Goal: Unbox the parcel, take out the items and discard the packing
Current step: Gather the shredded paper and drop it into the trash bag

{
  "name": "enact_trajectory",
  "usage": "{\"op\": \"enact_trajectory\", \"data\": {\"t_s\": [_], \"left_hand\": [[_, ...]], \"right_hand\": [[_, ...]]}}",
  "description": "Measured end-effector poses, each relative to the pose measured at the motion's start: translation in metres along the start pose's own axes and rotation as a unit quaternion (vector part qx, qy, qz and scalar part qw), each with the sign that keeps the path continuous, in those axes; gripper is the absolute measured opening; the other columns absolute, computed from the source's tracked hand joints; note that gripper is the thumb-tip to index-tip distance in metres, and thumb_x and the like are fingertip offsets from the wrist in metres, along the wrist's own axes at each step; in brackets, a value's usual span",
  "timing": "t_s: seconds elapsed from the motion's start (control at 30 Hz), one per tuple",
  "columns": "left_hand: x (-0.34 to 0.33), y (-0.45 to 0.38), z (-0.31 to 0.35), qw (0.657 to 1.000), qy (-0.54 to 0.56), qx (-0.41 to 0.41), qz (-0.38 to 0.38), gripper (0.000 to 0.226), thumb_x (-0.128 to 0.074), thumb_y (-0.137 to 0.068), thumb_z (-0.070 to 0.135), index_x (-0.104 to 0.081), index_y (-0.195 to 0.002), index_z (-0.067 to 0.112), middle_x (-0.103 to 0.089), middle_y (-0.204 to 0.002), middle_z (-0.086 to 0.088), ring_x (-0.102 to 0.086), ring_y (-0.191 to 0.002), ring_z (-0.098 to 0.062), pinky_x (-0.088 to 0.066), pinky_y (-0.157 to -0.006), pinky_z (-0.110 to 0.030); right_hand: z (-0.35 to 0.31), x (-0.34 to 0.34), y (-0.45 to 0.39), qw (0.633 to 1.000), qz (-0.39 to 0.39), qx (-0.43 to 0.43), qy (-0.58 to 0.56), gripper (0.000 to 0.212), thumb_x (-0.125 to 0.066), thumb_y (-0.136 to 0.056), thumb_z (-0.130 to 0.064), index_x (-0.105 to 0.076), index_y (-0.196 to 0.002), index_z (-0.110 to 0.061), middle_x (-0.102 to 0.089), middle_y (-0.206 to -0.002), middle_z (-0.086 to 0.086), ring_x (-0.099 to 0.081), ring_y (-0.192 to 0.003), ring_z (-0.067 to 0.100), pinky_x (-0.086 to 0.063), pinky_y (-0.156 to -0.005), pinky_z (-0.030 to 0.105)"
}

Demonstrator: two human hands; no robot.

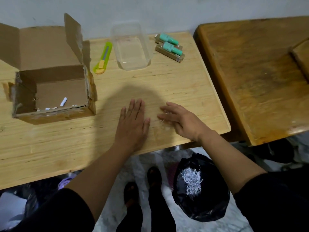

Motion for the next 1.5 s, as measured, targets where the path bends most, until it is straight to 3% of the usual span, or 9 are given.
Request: {"op": "enact_trajectory", "data": {"t_s": [0.13, 0.27, 0.63, 0.73, 0.87, 0.93, 1.2, 1.37, 1.5], "left_hand": [[0.000, -0.001, -0.001, 1.000, -0.002, 0.001, -0.001, 0.070, -0.009, -0.087, 0.047, -0.011, -0.148, 0.013, -0.011, -0.158, -0.004, -0.002, -0.146, -0.019, 0.002, -0.115, -0.038], [0.000, -0.001, 0.000, 1.000, -0.002, 0.000, -0.002, 0.072, -0.007, -0.085, 0.049, -0.012, -0.148, 0.013, -0.011, -0.158, -0.004, -0.003, -0.146, -0.018, 0.001, -0.116, -0.040], [-0.004, 0.000, 0.000, 0.999, -0.036, -0.007, -0.014, 0.075, -0.015, -0.088, 0.053, -0.004, -0.148, 0.010, -0.003, -0.158, -0.007, 0.005, -0.145, -0.021, 0.004, -0.117, -0.043], [-0.007, -0.001, 0.010, 0.998, -0.037, -0.037, -0.033, 0.076, -0.013, -0.086, 0.054, -0.004, -0.147, 0.010, -0.001, -0.158, -0.007, 0.007, -0.145, -0.022, 0.004, -0.116, -0.044], [-0.019, 0.002, 0.052, 0.991, -0.036, -0.111, -0.070, 0.069, -0.022, -0.092, 0.048, -0.006, -0.148, 0.011, -0.001, -0.158, -0.006, 0.007, -0.145, -0.022, 0.001, -0.115, -0.048], [-0.025, 0.003, 0.074, 0.989, -0.040, -0.125, -0.074, 0.065, -0.026, -0.096, 0.043, -0.006, -0.148, 0.010, -0.001, -0.158, -0.006, 0.007, -0.145, -0.023, -0.001, -0.115, -0.050], [-0.038, 0.008, 0.112, 0.983, -0.061, -0.161, -0.060, 0.061, -0.021, -0.095, 0.040, -0.021, -0.144, 0.004, -0.021, -0.154, -0.014, -0.013, -0.144, -0.031, -0.013, -0.111, -0.058], [-0.040, 0.007, 0.115, 0.984, -0.068, -0.162, -0.036, 0.057, -0.024, -0.096, 0.037, -0.021, -0.144, 0.006, -0.023, -0.154, -0.015, -0.016, -0.143, -0.031, -0.013, -0.111, -0.058], [-0.038, 0.009, 0.119, 0.984, -0.075, -0.161, -0.024, 0.054, -0.028, -0.097, 0.034, -0.023, -0.142, 0.006, -0.025, -0.152, -0.016, -0.019, -0.142, -0.032, -0.016, -0.110, -0.058]], "right_hand": [[0.007, 0.003, 0.017, 0.999, 0.050, -0.008, -0.001, 0.049, -0.052, -0.078, 0.013, -0.066, -0.114, -0.017, -0.059, -0.130, 0.010, -0.048, -0.127, 0.029, -0.037, -0.106, 0.033], [0.004, -0.001, 0.030, 0.986, 0.162, -0.032, -0.006, 0.034, -0.058, -0.079, 0.010, -0.072, -0.101, -0.012, -0.069, -0.112, 0.010, -0.062, -0.106, 0.029, -0.051, -0.088, 0.031], [-0.004, -0.012, 0.029, 0.925, 0.347, -0.153, 0.004, 0.014, -0.068, -0.074, 0.005, -0.074, -0.073, -0.008, -0.072, -0.074, 0.008, -0.062, -0.068, 0.029, -0.042, -0.063, 0.022], [-0.008, -0.009, 0.036, 0.883, 0.382, -0.252, -0.101, 0.012, -0.066, -0.077, -0.001, -0.075, -0.076, -0.008, -0.074, -0.080, 0.008, -0.065, -0.080, 0.024, -0.043, -0.076, 0.019], [-0.002, -0.013, 0.069, 0.760, 0.406, -0.399, -0.313, 0.011, -0.066, -0.080, -0.006, -0.075, -0.082, -0.012, -0.074, -0.089, 0.004, -0.066, -0.089, 0.016, -0.054, -0.087, 0.035], [0.003, -0.013, 0.093, 0.724, 0.413, -0.445, -0.328, 0.011, -0.068, -0.080, -0.011, -0.076, -0.081, -0.018, -0.074, -0.090, 0.000, -0.066, -0.090, 0.016, -0.055, -0.088, 0.038], [0.014, -0.003, 0.208, 0.653, 0.432, -0.555, -0.282, 0.014, -0.064, -0.085, -0.010, -0.074, -0.093, -0.016, -0.073, -0.100, 0.004, -0.060, -0.085, 0.006, -0.047, -0.083, 0.017], [0.022, -0.016, 0.266, 0.663, 0.384, -0.595, -0.243, 0.025, -0.057, -0.091, -0.012, -0.067, -0.114, -0.013, -0.067, -0.118, 0.009, -0.061, -0.107, 0.019, -0.043, -0.093, 0.019], [0.036, -0.036, 0.298, 0.716, 0.280, -0.620, -0.153, 0.025, -0.051, -0.093, -0.012, -0.066, -0.112, -0.004, -0.061, -0.122, 0.017, -0.058, -0.111, 0.029, -0.037, -0.094, 0.021]]}}
Point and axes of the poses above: each hand's wrist, its own y-axis away from the middle knuckle, its own x-axis out of the back of the hand, z = x × y, the point moved 4 cm from there along -y, towards the middle knuckle
